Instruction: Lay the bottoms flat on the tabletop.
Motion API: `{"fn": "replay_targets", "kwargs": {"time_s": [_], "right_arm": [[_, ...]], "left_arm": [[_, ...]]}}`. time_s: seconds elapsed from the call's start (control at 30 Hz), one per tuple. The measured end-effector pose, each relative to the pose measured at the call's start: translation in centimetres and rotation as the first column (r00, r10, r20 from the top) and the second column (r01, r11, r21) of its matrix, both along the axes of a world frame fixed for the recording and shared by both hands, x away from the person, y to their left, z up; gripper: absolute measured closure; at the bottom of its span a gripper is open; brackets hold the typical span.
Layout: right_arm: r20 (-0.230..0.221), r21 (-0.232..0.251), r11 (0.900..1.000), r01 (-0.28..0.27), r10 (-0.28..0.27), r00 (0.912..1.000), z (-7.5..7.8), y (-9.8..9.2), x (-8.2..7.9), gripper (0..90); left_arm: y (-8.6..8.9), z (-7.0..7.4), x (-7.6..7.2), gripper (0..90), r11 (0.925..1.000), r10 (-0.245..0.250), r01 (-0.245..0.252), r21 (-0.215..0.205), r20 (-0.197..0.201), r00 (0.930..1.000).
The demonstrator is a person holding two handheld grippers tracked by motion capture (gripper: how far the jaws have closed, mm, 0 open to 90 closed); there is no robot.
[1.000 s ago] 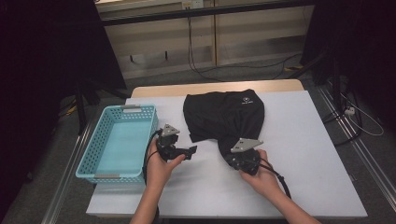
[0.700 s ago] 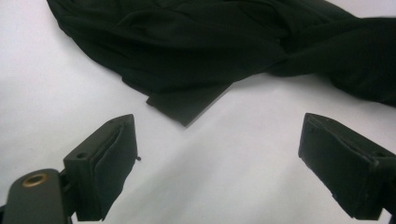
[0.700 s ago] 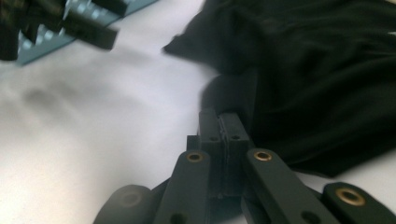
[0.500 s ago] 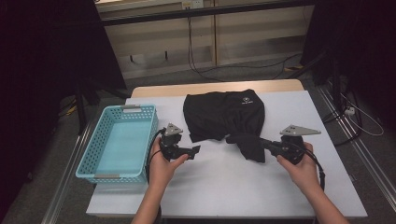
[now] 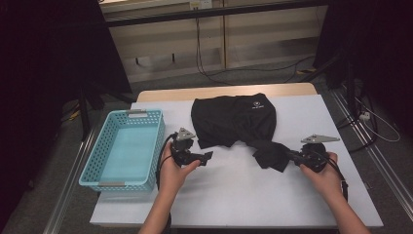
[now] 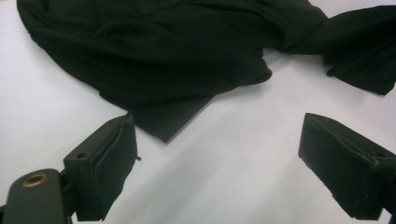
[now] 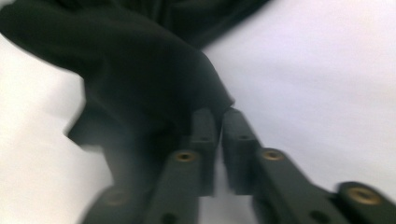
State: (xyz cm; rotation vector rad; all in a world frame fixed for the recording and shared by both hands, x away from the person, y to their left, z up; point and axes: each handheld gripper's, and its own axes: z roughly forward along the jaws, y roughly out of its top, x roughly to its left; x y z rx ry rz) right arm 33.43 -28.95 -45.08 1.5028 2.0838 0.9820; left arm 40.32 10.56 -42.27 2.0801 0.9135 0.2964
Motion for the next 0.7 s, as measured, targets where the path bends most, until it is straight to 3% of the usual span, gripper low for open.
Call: {"fn": "replay_targets", "kwargs": {"time_s": [0.07, 0.1, 0.13, 0.2, 0.23, 0.33, 0.37, 0.4, 0.43, 0.47, 0.53, 0.57, 0.6, 0.7], "right_arm": [[0.027, -0.01, 1.0, 0.002, -0.001, 0.9996, 0.4, 0.1, -0.3, 67.9], [0.069, -0.003, 1.0, -0.012, 0.012, 0.9975, 1.1, 0.4, -0.6, 61.4], [0.069, -0.003, 1.0, -0.012, 0.012, 0.9975, 1.1, 0.4, -0.6, 61.4], [0.131, 0.001, 0.997, -0.082, 0.081, 0.988, 2.0, 1.6, -1.1, 59.4], [0.131, 0.001, 0.997, -0.082, 0.081, 0.988, 2.0, 1.6, -1.1, 59.4], [0.118, 0.001, 0.975, -0.223, 0.221, 0.9681, 1.8, 4.4, -1.6, 71.6], [0.118, 0.001, 0.975, -0.223, 0.221, 0.9681, 1.8, 4.4, -1.6, 71.6], [0.109, -0.009, 0.966, -0.257, 0.257, 0.9603, 1.6, 5.2, -1.6, 71.8], [0.108, -0.066, 0.957, -0.282, 0.288, 0.9515, 1.2, 6.5, -1.6, 69.6], [0.114, -0.089, 0.955, -0.284, 0.293, 0.9493, 0.9, 7.0, -1.5, 68.3], [0.116, -0.095, 0.955, -0.282, 0.292, 0.9493, 0.6, 7.3, -1.2, 66.6], [0.121, -0.095, 0.958, -0.272, 0.282, 0.9518, 0.3, 7.4, -0.9, 66.2], [0.106, -0.071, 0.965, -0.254, 0.26, 0.9596, -0.2, 7.5, -0.2, 66.4], [0.08, -0.065, 0.968, -0.243, 0.248, 0.9655, -0.8, 7.5, 0.5, 66.4]], "left_arm": [[-0.1, 0.0, 0.0, 11.8, 0.9999, -0.009, 0.009, 0.007, -0.002, 1.0], [-0.1, 0.1, 0.0, 11.7, 0.9996, -0.018, 0.018, 0.019, 0.004, 0.9998], [-0.2, 0.1, 0.0, 11.7, 1.0, -0.008, 0.008, 0.005, 0.002, 1.0], [-0.3, 0.1, -0.1, 11.7, 1.0, -0.008, 0.008, 0.002, 0.002, 1.0], [-0.3, 0.1, 0.0, 11.7, 0.9999, -0.012, 0.012, 0.008, 0.006, 0.9999], [-0.3, 0.2, -0.1, 11.7, 0.9999, -0.013, 0.013, 0.001, 0.005, 0.9999], [-0.3, 0.3, 0.0, 11.7, 0.9998, -0.018, 0.018, 0.012, 0.009, 0.9998], [-0.4, 0.3, -0.1, 11.7, 0.9999, -0.014, 0.014, 0.004, 0.011, 0.9998], [-0.4, 0.3, -0.1, 11.7, 0.9999, -0.013, 0.013, -0.003, 0.008, 0.9999], [-0.4, 0.4, -0.1, 11.7, 0.9999, -0.014, 0.014, -0.002, 0.008, 0.9999], [-0.3, 0.3, -0.1, 11.7, 0.9998, -0.019, 0.019, 0.01, 0.009, 0.9998], [-0.2, 0.3, -0.1, 11.7, 0.9998, -0.018, 0.018, 0.006, 0.007, 0.9998], [-0.2, 0.2, -0.1, 11.7, 0.9999, -0.015, 0.015, 0.005, 0.005, 0.9999], [-0.2, 0.2, -0.1, 11.7, 0.9999, -0.007, 0.007, 0.007, 0.006, 1.0]]}}
